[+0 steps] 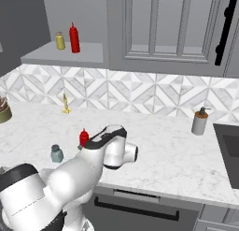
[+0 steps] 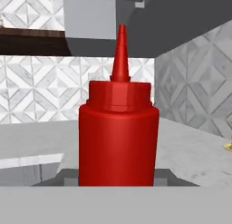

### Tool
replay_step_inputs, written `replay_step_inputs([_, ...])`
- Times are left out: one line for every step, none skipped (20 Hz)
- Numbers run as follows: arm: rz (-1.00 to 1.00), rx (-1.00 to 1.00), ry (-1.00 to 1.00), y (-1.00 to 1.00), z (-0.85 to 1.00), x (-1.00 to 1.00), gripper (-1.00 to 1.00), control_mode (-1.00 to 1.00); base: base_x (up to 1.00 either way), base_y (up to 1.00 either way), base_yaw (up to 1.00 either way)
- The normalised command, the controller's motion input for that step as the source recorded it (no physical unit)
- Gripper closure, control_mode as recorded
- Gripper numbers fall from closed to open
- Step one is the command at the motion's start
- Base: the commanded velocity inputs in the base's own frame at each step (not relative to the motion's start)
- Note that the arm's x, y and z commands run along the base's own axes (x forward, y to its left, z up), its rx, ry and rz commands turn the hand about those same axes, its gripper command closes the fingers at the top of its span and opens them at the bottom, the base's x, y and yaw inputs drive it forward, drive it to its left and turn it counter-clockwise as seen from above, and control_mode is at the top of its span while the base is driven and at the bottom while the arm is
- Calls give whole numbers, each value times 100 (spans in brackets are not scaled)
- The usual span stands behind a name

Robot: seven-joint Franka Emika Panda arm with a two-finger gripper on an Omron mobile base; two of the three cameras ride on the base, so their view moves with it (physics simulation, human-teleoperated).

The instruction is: Put the shaker and condiment bottle from the counter next to their counterparts in the cabinet.

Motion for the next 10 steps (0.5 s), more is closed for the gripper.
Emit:
replay_step_inputs([-33,4,0,0,100,-64,100,-100,0,0,0])
replay_step_inputs([-38,7,0,-2,100,-73,100,-100,0,0,0])
replay_step_inputs([-44,10,0,0,96,-79,100,-100,0,0,0])
replay_step_inputs([-48,9,0,0,95,-74,100,-100,0,0,0])
replay_step_inputs([-48,8,0,0,86,-80,100,-100,0,0,0])
replay_step_inputs([-45,2,0,0,89,-74,100,-100,0,0,0])
replay_step_inputs([-45,3,0,0,86,-71,100,-100,0,0,0])
replay_step_inputs([-47,1,0,6,78,-62,100,-100,0,0,0])
replay_step_inputs([-51,3,0,6,69,-64,100,-100,0,0,0])
replay_step_inputs([-56,1,5,19,59,-49,100,-100,0,0,0])
